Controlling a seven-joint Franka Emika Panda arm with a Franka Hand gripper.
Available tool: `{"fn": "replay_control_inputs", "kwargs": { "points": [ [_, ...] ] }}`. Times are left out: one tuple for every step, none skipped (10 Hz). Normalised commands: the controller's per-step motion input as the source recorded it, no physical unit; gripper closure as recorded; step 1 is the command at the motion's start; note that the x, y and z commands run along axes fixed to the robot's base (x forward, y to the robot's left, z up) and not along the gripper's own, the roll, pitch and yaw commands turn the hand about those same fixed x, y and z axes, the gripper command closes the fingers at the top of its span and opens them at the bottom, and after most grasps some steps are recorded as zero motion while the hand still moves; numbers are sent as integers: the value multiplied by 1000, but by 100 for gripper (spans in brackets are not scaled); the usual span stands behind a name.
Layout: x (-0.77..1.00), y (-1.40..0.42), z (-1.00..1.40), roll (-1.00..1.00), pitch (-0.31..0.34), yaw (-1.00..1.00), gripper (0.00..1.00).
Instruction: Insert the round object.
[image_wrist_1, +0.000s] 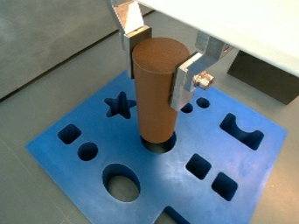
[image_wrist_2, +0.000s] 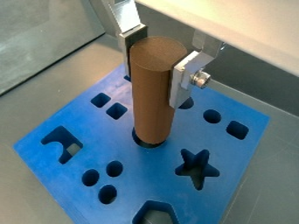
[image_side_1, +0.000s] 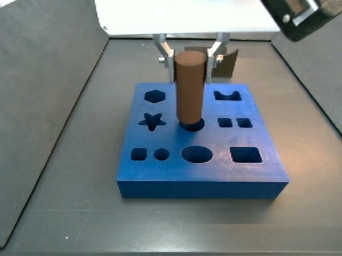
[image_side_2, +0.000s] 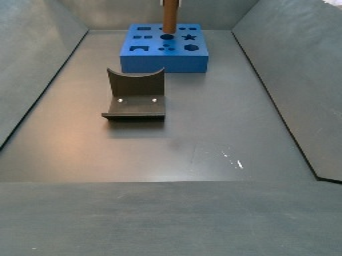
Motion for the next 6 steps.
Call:
{"fn": "replay_control_inputs", "kwargs": {
  "points": [
    [51, 0, -291, 0, 0, 0, 100],
    [117, -20, -303, -11, 0, 0, 100],
    [160, 0, -297, 0, 0, -26, 100],
    [197, 0, -291, 0, 0, -37, 100],
    [209, 0, -274, 11, 0, -40, 100],
    [240, 0, -294, 20, 0, -43, 100]
  ]
}}
